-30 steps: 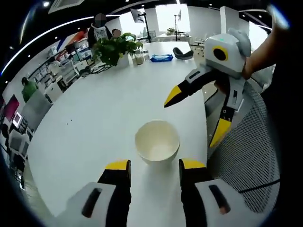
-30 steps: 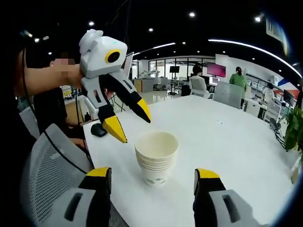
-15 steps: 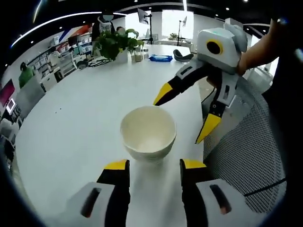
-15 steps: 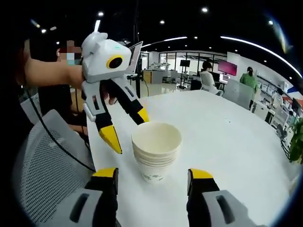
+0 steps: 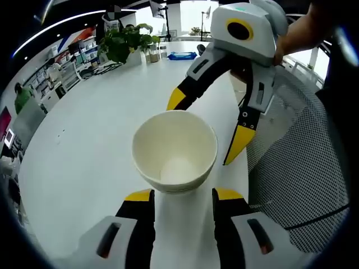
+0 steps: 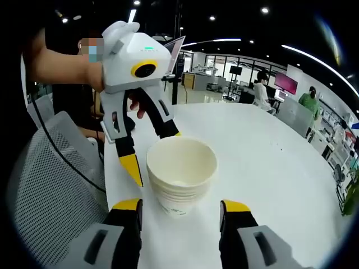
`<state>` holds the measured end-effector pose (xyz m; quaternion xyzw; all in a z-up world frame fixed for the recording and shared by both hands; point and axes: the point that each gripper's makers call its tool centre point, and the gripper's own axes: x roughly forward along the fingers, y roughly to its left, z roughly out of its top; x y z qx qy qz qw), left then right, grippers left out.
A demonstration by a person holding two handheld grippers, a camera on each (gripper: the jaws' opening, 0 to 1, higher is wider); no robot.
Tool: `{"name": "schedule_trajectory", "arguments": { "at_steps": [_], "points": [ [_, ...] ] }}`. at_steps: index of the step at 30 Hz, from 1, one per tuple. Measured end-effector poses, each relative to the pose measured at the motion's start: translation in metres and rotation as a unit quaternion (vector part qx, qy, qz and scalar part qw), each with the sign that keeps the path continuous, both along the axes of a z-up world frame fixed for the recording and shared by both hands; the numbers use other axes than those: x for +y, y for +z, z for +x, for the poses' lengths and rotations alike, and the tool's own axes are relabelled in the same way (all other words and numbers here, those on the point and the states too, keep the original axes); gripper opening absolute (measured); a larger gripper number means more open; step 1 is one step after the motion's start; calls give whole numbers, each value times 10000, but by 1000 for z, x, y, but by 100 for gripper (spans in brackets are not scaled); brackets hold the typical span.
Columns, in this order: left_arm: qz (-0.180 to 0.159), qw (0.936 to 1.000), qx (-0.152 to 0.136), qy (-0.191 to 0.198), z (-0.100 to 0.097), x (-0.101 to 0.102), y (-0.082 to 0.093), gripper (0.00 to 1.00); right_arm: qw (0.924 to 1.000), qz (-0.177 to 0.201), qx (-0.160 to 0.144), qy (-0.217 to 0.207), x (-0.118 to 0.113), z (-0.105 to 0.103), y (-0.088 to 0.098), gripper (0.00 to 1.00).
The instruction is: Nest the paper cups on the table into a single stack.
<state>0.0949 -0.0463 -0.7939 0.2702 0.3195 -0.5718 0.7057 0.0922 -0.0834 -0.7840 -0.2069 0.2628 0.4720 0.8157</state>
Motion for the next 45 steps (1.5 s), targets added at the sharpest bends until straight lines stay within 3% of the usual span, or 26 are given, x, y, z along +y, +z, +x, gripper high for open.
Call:
{"name": "schedule_trajectory", "arguments": {
  "at_steps": [6,10,17,24,34,45],
  "points": [
    [-112,9999,62,-66,3,-5,4,36,9998,-19,20,175,6,5,1,49],
    [14,9998,46,-171,5,-5,4,34,9990,-226,-38,389,8,7,-2,47],
    [25,9997,32,-222,8,-9,6,33,9985,-272,-62,472,12,7,-1,41],
    [29,9997,-22,-230,12,-8,11,33,9984,-290,-163,467,12,11,4,41],
    [85,9997,-176,-170,34,-5,17,32,9975,-327,-436,460,14,31,11,41],
    [189,9995,-238,-69,64,-8,15,31,9971,-357,-536,404,11,63,10,40]
  ]
}}
